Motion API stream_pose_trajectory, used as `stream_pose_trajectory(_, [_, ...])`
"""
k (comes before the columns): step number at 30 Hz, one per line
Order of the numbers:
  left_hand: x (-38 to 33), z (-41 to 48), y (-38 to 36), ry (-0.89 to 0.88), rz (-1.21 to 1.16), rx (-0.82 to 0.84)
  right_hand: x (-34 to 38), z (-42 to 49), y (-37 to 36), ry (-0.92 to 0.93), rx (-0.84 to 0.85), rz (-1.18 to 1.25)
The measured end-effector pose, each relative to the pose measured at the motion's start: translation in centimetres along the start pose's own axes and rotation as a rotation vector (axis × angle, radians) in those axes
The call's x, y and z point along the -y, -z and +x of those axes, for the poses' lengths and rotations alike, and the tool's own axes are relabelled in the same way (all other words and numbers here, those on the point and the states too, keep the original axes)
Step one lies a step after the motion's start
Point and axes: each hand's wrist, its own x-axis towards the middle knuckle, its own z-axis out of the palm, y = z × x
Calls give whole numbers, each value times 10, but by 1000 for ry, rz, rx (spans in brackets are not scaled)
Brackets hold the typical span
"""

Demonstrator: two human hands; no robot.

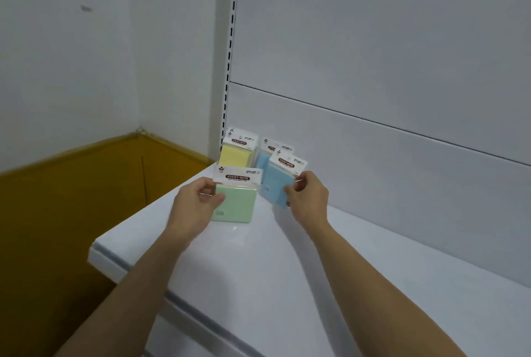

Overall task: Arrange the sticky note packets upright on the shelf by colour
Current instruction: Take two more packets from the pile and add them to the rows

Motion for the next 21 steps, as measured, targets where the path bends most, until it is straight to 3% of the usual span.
stream_pose_trajectory(12, [-7,25,-3,-93,173,-2,-24,57,-45,103,-38,14])
stream_pose_trajectory(21, [-8,56,-12,-70,75,79,-25,61,-47,39,-76,-21])
